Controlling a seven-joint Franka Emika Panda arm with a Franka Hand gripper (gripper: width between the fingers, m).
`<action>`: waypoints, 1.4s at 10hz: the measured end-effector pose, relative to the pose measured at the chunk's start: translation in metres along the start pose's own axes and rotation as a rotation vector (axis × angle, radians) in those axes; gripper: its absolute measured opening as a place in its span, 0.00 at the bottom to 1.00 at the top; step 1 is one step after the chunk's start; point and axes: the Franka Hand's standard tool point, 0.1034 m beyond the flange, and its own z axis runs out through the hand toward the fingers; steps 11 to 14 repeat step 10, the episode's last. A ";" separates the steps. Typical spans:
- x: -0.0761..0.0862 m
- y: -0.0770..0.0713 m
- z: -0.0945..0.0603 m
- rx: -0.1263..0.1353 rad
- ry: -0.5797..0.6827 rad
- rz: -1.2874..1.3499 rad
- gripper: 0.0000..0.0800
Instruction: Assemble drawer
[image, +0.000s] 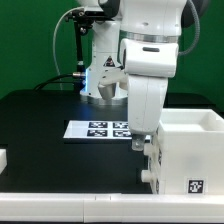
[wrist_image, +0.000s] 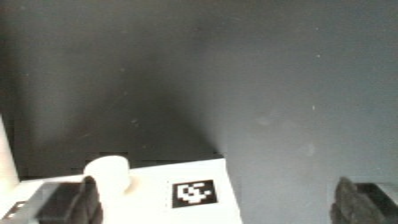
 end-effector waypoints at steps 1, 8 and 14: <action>-0.001 0.000 0.000 0.002 0.000 0.002 0.81; -0.037 0.005 -0.005 0.010 -0.014 -0.012 0.81; -0.035 0.004 -0.004 0.012 -0.013 -0.016 0.81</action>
Offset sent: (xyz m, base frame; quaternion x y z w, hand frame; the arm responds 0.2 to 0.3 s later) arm -0.0009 -0.0140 0.0040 0.0060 -0.0028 -0.0130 0.9999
